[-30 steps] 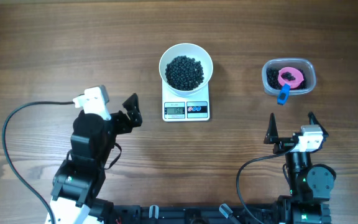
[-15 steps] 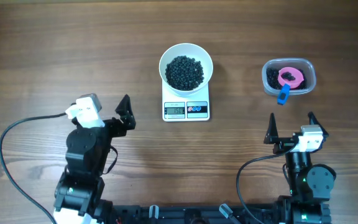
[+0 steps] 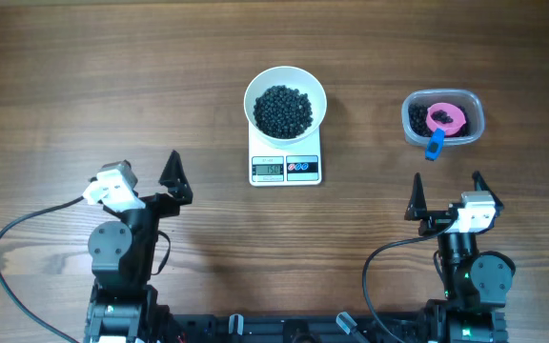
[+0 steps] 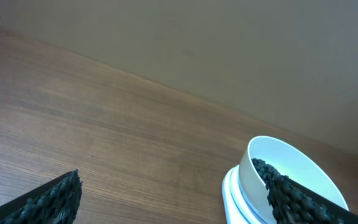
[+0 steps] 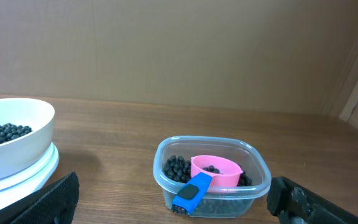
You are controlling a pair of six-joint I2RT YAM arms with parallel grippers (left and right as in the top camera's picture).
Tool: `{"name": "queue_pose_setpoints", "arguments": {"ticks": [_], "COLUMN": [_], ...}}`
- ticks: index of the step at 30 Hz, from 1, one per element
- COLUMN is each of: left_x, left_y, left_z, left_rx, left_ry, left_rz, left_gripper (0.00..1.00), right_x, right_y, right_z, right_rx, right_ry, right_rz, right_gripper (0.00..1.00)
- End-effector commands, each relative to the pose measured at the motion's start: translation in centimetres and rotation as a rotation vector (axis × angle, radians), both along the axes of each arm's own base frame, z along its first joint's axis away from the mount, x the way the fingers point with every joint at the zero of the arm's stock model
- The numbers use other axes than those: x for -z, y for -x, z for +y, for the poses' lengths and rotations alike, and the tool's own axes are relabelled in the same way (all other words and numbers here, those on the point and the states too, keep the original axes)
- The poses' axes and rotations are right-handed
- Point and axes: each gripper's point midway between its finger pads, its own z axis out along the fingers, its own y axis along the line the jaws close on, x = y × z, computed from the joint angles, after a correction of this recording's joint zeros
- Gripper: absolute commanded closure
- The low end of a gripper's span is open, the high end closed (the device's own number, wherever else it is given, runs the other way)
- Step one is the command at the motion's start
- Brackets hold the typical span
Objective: Scoop item into bowl and weigh 150g on scale
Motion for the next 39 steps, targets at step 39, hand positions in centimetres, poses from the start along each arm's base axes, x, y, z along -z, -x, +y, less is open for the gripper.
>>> {"name": "queue_pose_setpoints", "arguments": {"ticks": [39], "left_x": [1.2], "left_y": [2.2], "left_z": [-0.4], "left_rx": [0.033], "left_ry": [0.002], "left_rz": [-0.165], "left_gripper": [0.00], "right_x": [-0.3], "right_y": [0.1], "right_z": [-0.1], "right_rx": [0.010], "right_ry": [0.004], "right_rz": [-0.013], "right_gripper": [0.00]}}
